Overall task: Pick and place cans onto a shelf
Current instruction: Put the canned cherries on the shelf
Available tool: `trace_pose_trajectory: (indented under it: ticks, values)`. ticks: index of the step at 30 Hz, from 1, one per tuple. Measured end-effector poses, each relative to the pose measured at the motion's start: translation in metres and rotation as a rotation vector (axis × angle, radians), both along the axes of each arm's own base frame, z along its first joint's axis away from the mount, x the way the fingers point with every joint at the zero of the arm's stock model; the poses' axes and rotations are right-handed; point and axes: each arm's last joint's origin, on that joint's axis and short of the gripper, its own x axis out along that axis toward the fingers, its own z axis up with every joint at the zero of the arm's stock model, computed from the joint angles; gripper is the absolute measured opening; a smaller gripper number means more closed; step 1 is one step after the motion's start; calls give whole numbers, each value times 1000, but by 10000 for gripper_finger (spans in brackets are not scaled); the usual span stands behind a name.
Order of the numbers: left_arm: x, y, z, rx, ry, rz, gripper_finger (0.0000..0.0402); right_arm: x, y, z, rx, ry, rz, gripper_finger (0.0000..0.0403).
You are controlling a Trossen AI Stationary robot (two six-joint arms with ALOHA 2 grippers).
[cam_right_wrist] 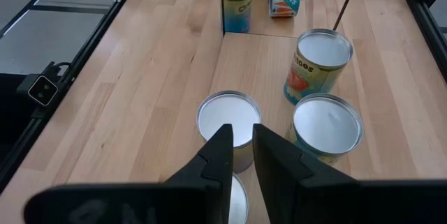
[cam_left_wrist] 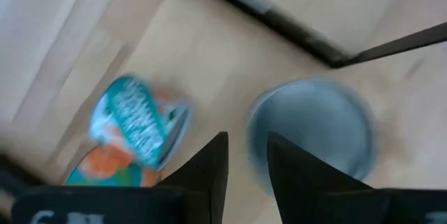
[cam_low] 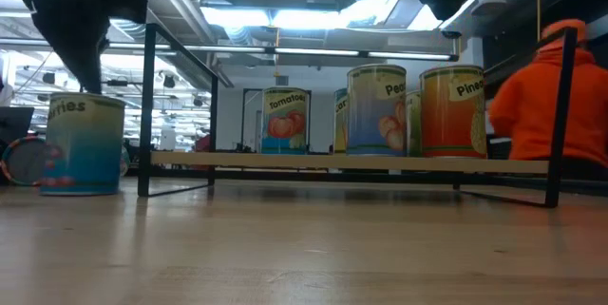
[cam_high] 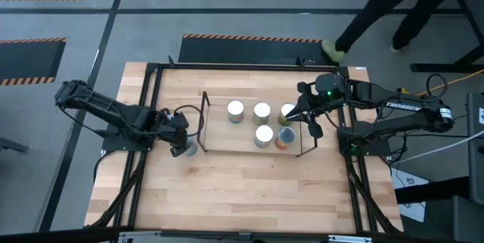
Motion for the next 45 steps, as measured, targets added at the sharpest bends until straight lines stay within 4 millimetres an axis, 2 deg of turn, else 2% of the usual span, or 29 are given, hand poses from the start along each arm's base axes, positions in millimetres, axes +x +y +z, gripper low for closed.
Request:
trace_pose_trajectory:
  ticks: [12,19,30,38,41,45]
  values:
    - [2,9,0,-1,17,-17,90,0,0,0,0,0,0,62]
    - [11,11,2,-12,-24,-175,90,0,0,0,-1,0,1,62]
    - [26,19,-10,71,89,-464,90,0,0,-1,2,3,0,62]
    - [36,26,-19,-4,117,-481,89,1,0,-14,8,30,-1,62]
    - [36,27,-19,-22,118,-479,77,1,0,-16,11,35,-2,62]
    - [36,27,-20,-45,118,-484,41,1,0,-15,7,22,-1,62]
